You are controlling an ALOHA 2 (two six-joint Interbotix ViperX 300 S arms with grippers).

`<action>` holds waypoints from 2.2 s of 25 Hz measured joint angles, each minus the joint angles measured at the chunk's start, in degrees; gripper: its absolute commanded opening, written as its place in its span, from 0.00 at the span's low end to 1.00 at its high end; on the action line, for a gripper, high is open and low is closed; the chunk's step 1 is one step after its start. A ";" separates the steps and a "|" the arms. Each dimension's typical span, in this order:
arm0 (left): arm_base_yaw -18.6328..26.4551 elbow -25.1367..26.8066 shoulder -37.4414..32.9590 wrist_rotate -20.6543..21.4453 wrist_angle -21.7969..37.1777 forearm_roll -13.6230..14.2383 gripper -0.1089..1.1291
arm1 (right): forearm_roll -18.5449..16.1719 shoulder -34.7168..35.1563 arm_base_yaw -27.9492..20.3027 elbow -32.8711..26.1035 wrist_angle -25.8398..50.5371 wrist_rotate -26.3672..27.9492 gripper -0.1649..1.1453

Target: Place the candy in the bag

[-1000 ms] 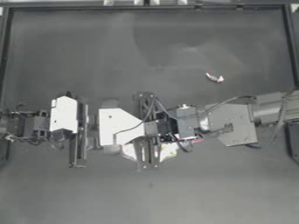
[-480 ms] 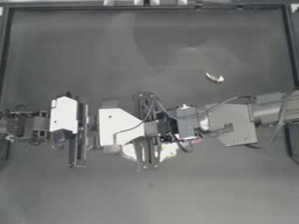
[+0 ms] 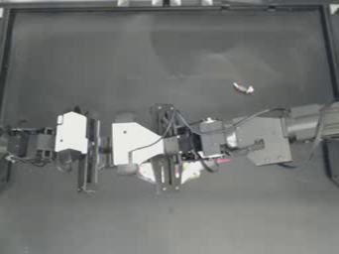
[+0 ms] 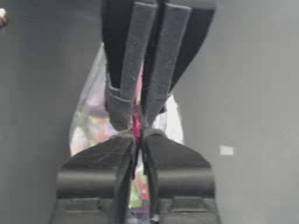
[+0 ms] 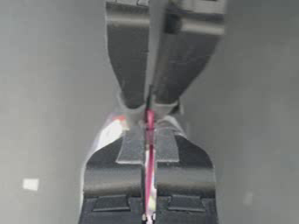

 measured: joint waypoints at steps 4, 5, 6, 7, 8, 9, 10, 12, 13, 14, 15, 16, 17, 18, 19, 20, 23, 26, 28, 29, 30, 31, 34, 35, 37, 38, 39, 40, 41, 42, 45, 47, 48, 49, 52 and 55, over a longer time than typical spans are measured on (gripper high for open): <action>-0.09 0.00 0.00 0.00 0.00 0.70 0.33 | 0.00 0.00 0.00 0.00 -0.09 -0.09 0.16; -0.18 0.00 0.00 0.00 0.00 0.88 0.30 | -0.09 0.00 0.00 0.09 -0.09 0.00 0.16; -0.18 0.00 0.00 0.09 0.00 0.97 0.27 | -0.09 0.00 0.00 0.18 0.00 0.00 0.16; -0.18 0.00 0.00 0.00 0.00 0.97 0.23 | -0.09 0.00 0.00 0.26 -0.09 0.00 0.16; -0.18 0.00 0.00 0.00 0.00 1.05 0.19 | -0.09 0.00 0.00 0.35 -0.09 0.00 0.16; -0.18 0.00 0.00 0.09 0.00 1.05 0.15 | -0.09 0.00 0.00 0.44 0.00 0.00 0.16; -0.26 0.00 0.00 0.18 0.00 1.14 0.12 | -0.09 0.00 0.00 0.44 0.00 -0.09 0.16; -0.35 0.09 0.09 0.79 -0.09 1.14 0.11 | -0.09 0.00 0.00 0.53 0.18 0.09 0.16; -0.44 0.00 0.00 1.49 0.00 1.14 0.12 | -0.09 0.00 0.00 0.62 0.26 0.09 0.16; -0.53 0.00 0.00 2.11 0.00 1.23 0.13 | 0.00 0.00 0.00 0.62 0.35 0.09 0.16; -0.62 0.00 0.00 2.37 -0.09 1.14 0.13 | -0.09 -0.18 0.00 0.79 0.26 0.18 0.16; -0.70 0.00 0.00 2.55 0.00 1.14 0.13 | -0.09 -0.26 0.00 0.88 0.44 0.18 0.16; -0.79 0.00 0.00 2.46 -0.09 1.23 0.13 | -0.09 -0.35 0.00 0.97 0.53 0.18 0.16; -0.79 0.00 -0.09 2.55 0.00 1.14 0.13 | -0.09 -0.44 0.09 1.14 0.79 0.26 0.16; -0.79 0.00 -0.26 2.55 -0.09 1.14 0.13 | -0.09 -0.44 0.09 1.23 0.88 0.26 0.16; -0.79 0.00 -0.44 2.55 0.00 1.23 0.13 | -0.18 -0.53 0.09 1.41 1.05 0.35 0.16; -0.79 0.09 -1.14 2.46 -0.09 1.14 0.13 | -0.26 -1.14 0.00 1.76 1.67 0.44 0.16; -0.79 0.35 -2.29 2.55 -0.09 1.14 0.13 | -0.18 -1.85 0.09 2.29 1.85 0.53 0.16; -0.79 0.35 -2.46 2.55 -0.09 1.14 0.13 | 0.00 -2.29 -0.09 3.08 1.85 0.70 0.16; -0.79 0.44 -2.46 2.55 0.00 1.14 0.13 | 0.00 -2.46 -0.09 3.52 1.85 0.97 0.16; -0.79 0.44 -2.46 2.55 0.00 1.14 0.13 | 0.00 -2.64 -0.09 3.87 1.85 1.49 0.16; -0.79 0.53 -2.46 2.64 0.00 1.14 0.13 | -0.09 -2.81 -0.09 4.22 1.85 2.02 0.16; -0.79 0.53 -2.46 2.64 -0.09 1.14 0.13 | -0.18 -3.60 -0.18 5.71 1.85 3.34 0.16; -0.70 0.53 -2.46 2.64 -0.09 1.05 0.13 | -0.18 -3.96 -0.18 6.24 1.85 3.60 0.16; -0.70 0.53 -2.46 2.64 -0.09 1.05 0.13 | -0.26 -4.66 -0.26 7.38 1.85 3.96 0.16; -0.70 0.53 -2.46 2.64 -0.09 1.05 0.13 | -0.26 -4.92 -0.26 7.82 1.85 4.04 0.16; -0.70 0.53 -2.46 2.64 -0.09 1.05 0.13 | -0.18 -5.27 -0.35 8.44 1.85 4.31 0.16; -0.70 0.53 -2.46 2.64 -0.18 1.05 0.13 | -0.26 -5.54 -0.44 8.96 1.85 4.75 0.16; -0.70 0.53 -2.46 2.55 -0.09 1.05 0.13 | -0.26 -5.89 -0.44 9.40 1.85 5.10 0.16; -0.70 0.53 -2.46 2.64 -0.18 1.05 0.13 | -0.26 -6.15 -0.44 9.93 1.85 5.54 0.16; -0.70 0.53 -2.46 2.55 -0.18 1.05 0.13 | -0.35 -6.86 -0.53 11.43 1.85 6.59 0.16; -0.70 0.53 -2.46 2.64 -0.18 1.05 0.13 | -0.35 -7.47 -0.53 12.48 1.85 7.21 0.16; -0.79 0.53 -2.46 2.64 -0.09 1.05 0.13 | -0.35 -7.73 -0.53 12.92 1.85 7.65 0.16; -0.79 0.53 -2.55 2.64 -0.18 1.05 0.13 | -0.35 -8.09 -0.53 13.45 1.85 7.91 0.16; -0.70 0.53 -2.55 2.55 -0.18 1.05 0.13 | -0.44 -8.96 -0.53 14.94 1.85 8.88 0.16; -0.79 0.44 -2.46 2.64 -0.18 1.05 0.13 | -0.35 -10.02 -0.53 16.96 1.85 9.93 0.16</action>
